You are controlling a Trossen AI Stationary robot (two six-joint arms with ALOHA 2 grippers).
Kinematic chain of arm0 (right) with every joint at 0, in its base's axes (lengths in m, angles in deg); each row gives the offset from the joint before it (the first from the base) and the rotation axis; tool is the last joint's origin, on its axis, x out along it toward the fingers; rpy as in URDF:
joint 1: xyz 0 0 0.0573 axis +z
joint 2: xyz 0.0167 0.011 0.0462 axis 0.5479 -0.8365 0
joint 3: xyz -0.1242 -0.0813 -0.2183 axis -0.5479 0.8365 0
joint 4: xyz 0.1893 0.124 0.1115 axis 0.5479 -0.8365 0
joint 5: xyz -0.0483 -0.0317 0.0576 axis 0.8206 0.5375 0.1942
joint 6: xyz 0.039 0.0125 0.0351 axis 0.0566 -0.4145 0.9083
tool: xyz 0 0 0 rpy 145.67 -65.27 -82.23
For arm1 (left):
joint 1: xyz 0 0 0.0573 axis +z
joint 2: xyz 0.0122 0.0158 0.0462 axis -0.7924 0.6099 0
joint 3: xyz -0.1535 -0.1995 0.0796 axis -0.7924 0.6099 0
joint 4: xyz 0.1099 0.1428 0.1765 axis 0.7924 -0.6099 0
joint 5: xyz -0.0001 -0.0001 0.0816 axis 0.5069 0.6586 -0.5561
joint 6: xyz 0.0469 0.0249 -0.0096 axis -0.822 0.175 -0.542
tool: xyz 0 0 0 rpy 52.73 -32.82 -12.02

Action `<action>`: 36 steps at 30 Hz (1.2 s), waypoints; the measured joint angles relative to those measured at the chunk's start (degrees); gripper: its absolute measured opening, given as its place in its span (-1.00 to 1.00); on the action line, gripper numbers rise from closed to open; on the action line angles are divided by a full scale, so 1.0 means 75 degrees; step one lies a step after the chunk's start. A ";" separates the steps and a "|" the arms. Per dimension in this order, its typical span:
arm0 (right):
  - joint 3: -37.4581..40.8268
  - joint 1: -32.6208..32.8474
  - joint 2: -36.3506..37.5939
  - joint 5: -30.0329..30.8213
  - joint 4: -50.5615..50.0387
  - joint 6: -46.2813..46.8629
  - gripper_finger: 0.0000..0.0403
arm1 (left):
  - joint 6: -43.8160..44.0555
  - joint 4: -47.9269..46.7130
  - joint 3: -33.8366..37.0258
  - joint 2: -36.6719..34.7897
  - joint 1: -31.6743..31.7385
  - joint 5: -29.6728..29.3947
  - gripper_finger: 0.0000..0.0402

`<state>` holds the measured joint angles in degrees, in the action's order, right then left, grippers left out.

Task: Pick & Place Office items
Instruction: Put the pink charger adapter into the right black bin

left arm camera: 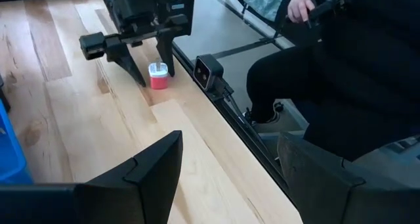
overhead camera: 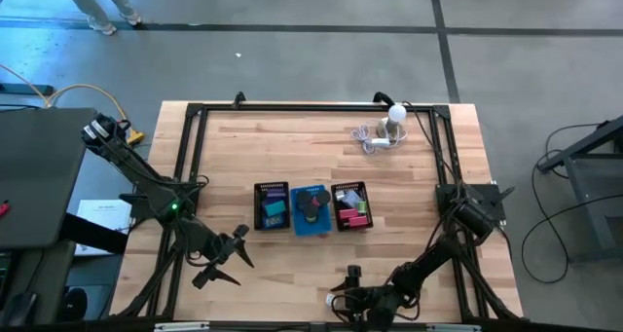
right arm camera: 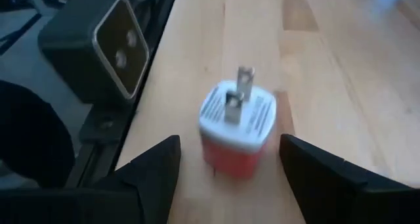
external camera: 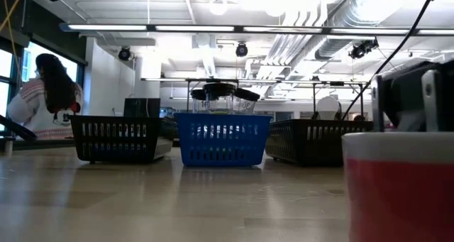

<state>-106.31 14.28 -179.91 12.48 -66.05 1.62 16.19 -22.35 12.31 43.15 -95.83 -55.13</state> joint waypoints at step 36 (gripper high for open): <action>0.0000 -0.0762 0.2192 -0.0459 -0.2861 -0.0040 -0.31 | -0.1407 0.0437 -0.0006 0.0227 0.0212 0.1399 0.20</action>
<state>-106.31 8.57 -163.47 9.04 -87.50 1.32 5.64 -19.08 12.27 44.85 -94.25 -44.64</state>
